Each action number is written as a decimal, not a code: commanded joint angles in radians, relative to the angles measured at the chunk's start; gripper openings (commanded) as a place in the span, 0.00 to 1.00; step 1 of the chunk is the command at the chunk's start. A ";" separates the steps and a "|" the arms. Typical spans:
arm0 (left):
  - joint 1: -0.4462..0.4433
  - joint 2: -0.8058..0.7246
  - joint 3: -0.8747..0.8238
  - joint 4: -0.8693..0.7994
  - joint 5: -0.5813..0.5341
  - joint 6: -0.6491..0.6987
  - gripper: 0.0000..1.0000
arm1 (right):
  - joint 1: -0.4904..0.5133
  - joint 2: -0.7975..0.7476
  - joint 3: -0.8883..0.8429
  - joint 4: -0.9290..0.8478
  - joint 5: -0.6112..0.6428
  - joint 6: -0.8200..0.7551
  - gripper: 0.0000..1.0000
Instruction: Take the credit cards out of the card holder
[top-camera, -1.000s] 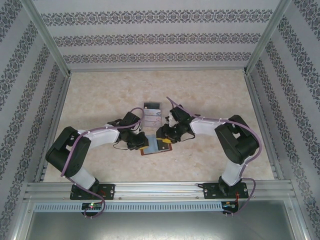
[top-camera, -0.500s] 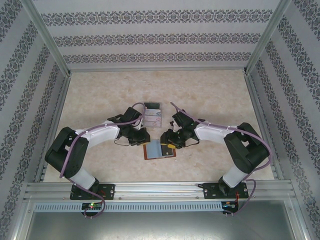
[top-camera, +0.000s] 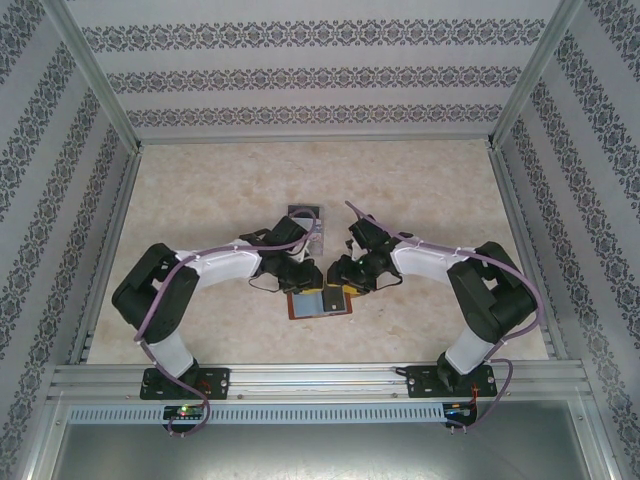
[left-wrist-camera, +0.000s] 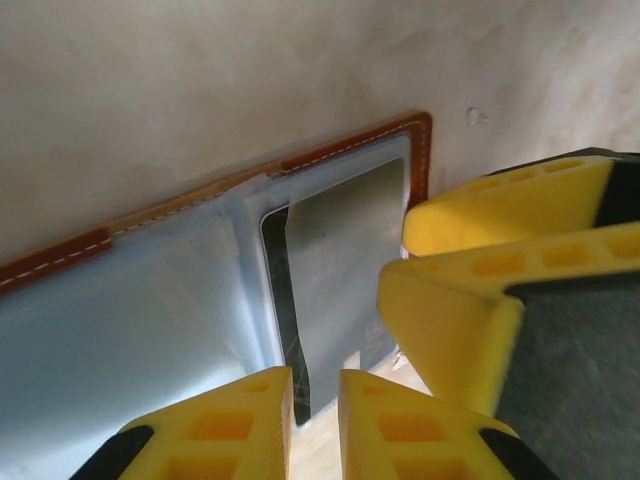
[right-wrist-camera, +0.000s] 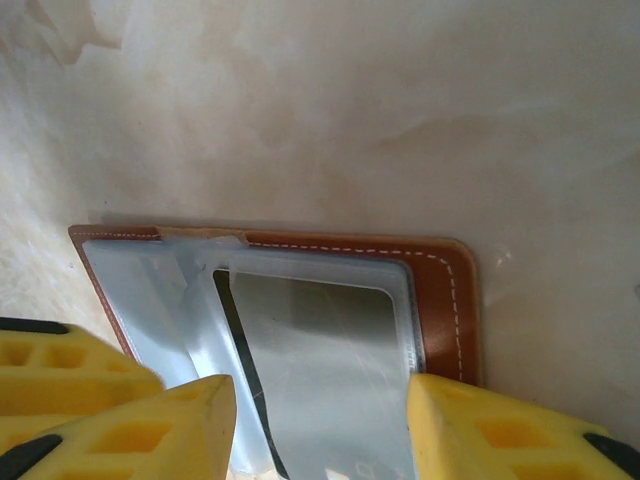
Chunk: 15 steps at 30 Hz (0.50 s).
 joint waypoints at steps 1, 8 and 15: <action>-0.013 0.012 0.033 -0.013 -0.019 -0.022 0.20 | 0.034 -0.011 -0.027 -0.020 -0.010 -0.002 0.50; -0.013 0.026 0.036 -0.060 -0.041 0.002 0.19 | 0.058 -0.056 -0.007 -0.057 0.035 0.006 0.50; -0.014 0.033 0.031 0.003 -0.003 -0.024 0.14 | 0.041 -0.042 0.023 -0.058 0.060 -0.001 0.50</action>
